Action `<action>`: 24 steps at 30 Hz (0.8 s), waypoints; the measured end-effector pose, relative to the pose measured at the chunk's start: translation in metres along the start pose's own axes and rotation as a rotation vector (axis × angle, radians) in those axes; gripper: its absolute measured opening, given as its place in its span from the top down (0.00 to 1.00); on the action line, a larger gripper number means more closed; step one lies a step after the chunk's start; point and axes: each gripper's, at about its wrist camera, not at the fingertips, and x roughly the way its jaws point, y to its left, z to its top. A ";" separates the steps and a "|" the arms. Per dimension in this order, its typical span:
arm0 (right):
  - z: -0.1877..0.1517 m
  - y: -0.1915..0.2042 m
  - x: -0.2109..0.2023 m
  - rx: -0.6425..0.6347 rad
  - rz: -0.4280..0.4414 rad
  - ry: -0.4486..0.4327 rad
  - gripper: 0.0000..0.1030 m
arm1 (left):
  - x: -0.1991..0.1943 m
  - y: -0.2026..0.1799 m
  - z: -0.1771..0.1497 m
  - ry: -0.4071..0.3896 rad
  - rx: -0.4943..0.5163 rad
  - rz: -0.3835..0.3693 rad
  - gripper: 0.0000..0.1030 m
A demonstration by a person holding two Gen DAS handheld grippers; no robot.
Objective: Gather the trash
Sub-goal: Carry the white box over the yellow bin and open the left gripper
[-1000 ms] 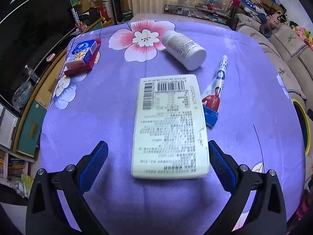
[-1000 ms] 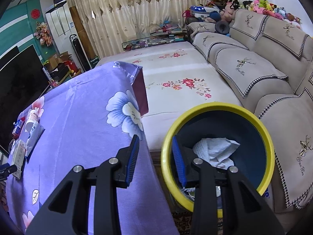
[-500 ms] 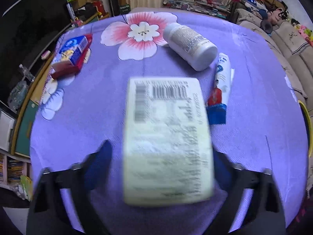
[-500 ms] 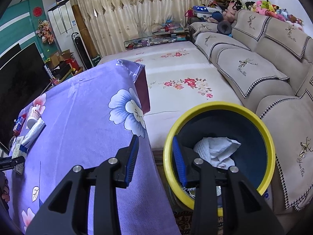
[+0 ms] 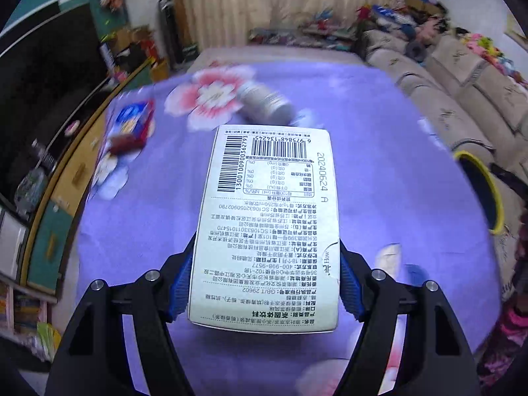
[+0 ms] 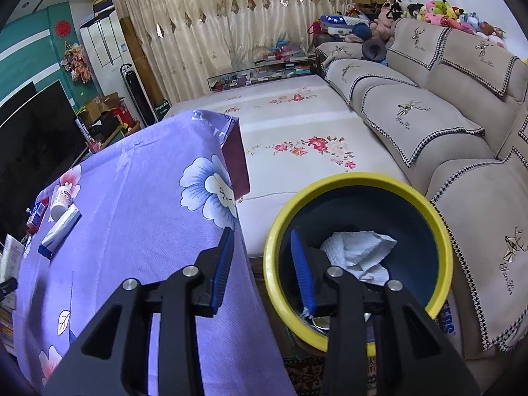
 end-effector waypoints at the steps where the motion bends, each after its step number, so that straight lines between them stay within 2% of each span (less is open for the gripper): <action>1: 0.000 -0.003 -0.003 0.002 -0.003 -0.005 0.66 | -0.006 -0.010 0.003 -0.012 0.018 -0.015 0.31; 7: -0.006 -0.031 -0.029 0.025 -0.044 -0.037 0.66 | -0.020 -0.104 0.018 -0.042 0.181 -0.161 0.30; 16: -0.015 -0.099 -0.077 0.101 -0.159 -0.099 0.66 | 0.011 -0.283 0.041 0.013 0.424 -0.388 0.30; 24: -0.024 -0.149 -0.094 0.164 -0.209 -0.105 0.66 | 0.052 -0.394 0.057 0.069 0.513 -0.454 0.31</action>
